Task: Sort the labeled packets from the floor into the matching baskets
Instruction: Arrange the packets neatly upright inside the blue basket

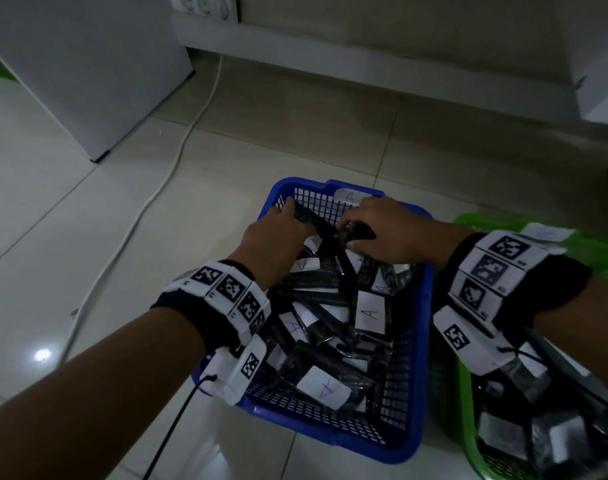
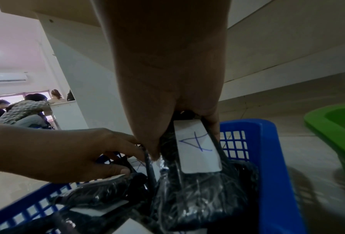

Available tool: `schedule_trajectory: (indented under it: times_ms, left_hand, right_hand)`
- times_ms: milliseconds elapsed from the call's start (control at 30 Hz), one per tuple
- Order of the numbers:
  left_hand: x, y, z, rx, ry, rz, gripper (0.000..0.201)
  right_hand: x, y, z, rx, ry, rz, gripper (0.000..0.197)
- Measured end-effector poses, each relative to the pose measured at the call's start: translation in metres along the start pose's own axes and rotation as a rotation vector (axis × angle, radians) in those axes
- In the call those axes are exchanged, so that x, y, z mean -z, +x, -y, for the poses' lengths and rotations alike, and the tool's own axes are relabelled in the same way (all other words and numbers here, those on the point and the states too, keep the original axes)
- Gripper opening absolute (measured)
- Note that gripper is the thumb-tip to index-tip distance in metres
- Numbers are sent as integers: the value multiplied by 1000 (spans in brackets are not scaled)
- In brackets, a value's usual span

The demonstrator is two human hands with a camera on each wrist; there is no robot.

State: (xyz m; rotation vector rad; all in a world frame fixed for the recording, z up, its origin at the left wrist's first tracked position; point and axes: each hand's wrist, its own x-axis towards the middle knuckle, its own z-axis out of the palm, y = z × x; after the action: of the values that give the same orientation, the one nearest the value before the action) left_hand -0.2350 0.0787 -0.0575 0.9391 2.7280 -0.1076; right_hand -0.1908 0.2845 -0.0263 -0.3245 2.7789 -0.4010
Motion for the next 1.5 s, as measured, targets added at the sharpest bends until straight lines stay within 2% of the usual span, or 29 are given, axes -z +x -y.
schedule_trajectory:
  times_ms: [133, 200, 233, 333, 467, 567, 700, 800, 833, 900, 933, 967, 1067, 1100, 1233, 1300, 1400, 1467, 1500]
  left_hand:
    - [8, -1, -1, -141, 188, 70, 66]
    - [8, 2, -3, -210, 252, 120, 67]
    - [7, 5, -4, -207, 250, 161, 68]
    - [4, 14, -10, -169, 238, 246, 70]
    - [4, 20, -21, -121, 189, 303, 71]
    - [0, 20, -20, -108, 116, 277, 74]
    - [-6, 23, -12, -86, -161, 310, 79]
    - [-6, 22, -6, -137, -369, 244, 68]
    - [-4, 19, -7, -156, -466, 169, 58]
    - [1, 10, -11, -139, -691, -12, 38]
    - [4, 5, -15, -127, -754, -49, 37]
    - [6, 1, -20, -133, -775, -29, 43]
    - [9, -14, -31, -163, -887, 110, 76]
    - [9, -18, -32, -169, -944, 104, 77]
    - [8, -34, -30, -229, -912, 35, 38]
    - [3, -40, -28, -243, -902, -7, 29]
    - [-6, -45, -22, -248, -890, 22, 25]
    - [-15, -51, -20, -218, -790, 56, 32]
    - [-19, -55, -21, -214, -728, 59, 40]
  right_hand:
    - [-3, -2, 0, -49, 57, 21, 67]
    - [-5, 2, -1, -83, 75, 42, 74]
    - [-7, 5, -2, -98, 67, 54, 71]
    - [-17, 13, -4, -132, -60, 95, 46]
    - [-20, 13, -2, -157, -11, 95, 37]
    - [-16, 7, -7, -168, 164, 39, 47]
    - [-11, -1, -10, -187, 284, -10, 68]
    - [-6, -6, -11, -237, 381, -11, 73]
    - [-4, -8, -11, -271, 408, 4, 68]
    - [-2, -12, -9, -337, 411, 78, 43]
    - [-3, -12, -7, -357, 388, 113, 35]
    - [-4, -11, -6, -361, 368, 135, 35]
    - [-3, -14, -8, -336, 409, 142, 49]
    - [-2, -17, -8, -333, 456, 122, 52]
    - [-6, -32, -9, -336, 717, 46, 53]
    - [-13, -37, -6, -324, 777, 64, 53]
    - [-20, -41, 3, -328, 695, 128, 67]
    - [-21, -42, 10, -301, 624, 235, 75]
    - [-21, -42, 12, -281, 616, 285, 70]
